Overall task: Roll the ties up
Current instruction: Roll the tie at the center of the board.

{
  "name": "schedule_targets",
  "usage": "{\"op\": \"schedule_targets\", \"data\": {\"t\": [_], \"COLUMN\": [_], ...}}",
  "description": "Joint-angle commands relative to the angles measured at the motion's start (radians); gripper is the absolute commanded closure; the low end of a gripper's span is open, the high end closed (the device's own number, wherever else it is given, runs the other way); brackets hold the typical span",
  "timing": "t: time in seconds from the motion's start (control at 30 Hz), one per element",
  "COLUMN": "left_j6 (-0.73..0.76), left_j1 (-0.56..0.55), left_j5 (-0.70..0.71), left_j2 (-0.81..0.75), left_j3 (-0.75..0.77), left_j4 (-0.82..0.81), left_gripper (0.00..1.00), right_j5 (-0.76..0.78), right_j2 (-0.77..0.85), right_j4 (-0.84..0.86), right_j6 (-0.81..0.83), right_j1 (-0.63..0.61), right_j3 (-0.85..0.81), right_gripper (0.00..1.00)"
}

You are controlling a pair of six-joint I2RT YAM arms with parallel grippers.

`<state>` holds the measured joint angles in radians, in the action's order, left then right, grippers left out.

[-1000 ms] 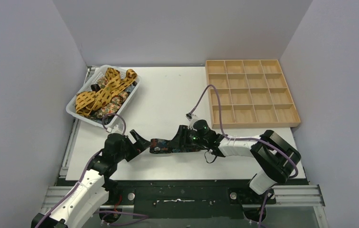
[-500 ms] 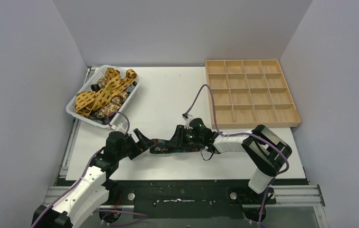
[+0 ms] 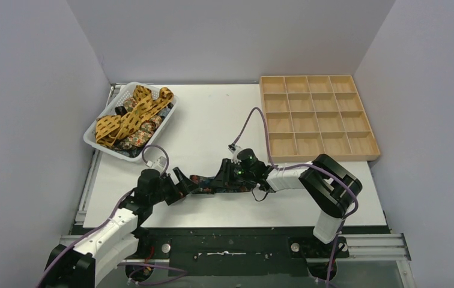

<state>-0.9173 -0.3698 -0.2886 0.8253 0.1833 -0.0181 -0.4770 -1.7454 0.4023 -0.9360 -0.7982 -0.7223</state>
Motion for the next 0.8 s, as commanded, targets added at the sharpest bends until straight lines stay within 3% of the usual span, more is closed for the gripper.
{"op": "schedule_targets", "data": {"t": [0.0, 0.4, 0.6, 0.77], "left_j6": [0.059, 0.198, 0.165, 0.169], "left_j1": [0.008, 0.012, 0.019, 0.019], "left_j5": [-0.047, -0.107, -0.196, -0.205], "left_j2": [0.041, 0.198, 0.296, 0.311], "left_j3": [-0.015, 0.002, -0.014, -0.012], "left_j4": [-0.146, -0.242, -0.429, -0.431], "left_gripper": [0.15, 0.15, 0.16, 0.22], "right_j5": [-0.020, -0.053, -0.059, -0.063], "right_j2": [-0.017, -0.056, -0.061, -0.066], "right_j4": [0.014, 0.013, 0.009, 0.014], "right_j6": [-0.004, 0.005, 0.008, 0.002], "right_j1": [0.009, 0.016, 0.019, 0.020], "right_j3": [-0.038, -0.057, -0.058, -0.060], "right_gripper": [0.70, 0.69, 0.69, 0.69]}}
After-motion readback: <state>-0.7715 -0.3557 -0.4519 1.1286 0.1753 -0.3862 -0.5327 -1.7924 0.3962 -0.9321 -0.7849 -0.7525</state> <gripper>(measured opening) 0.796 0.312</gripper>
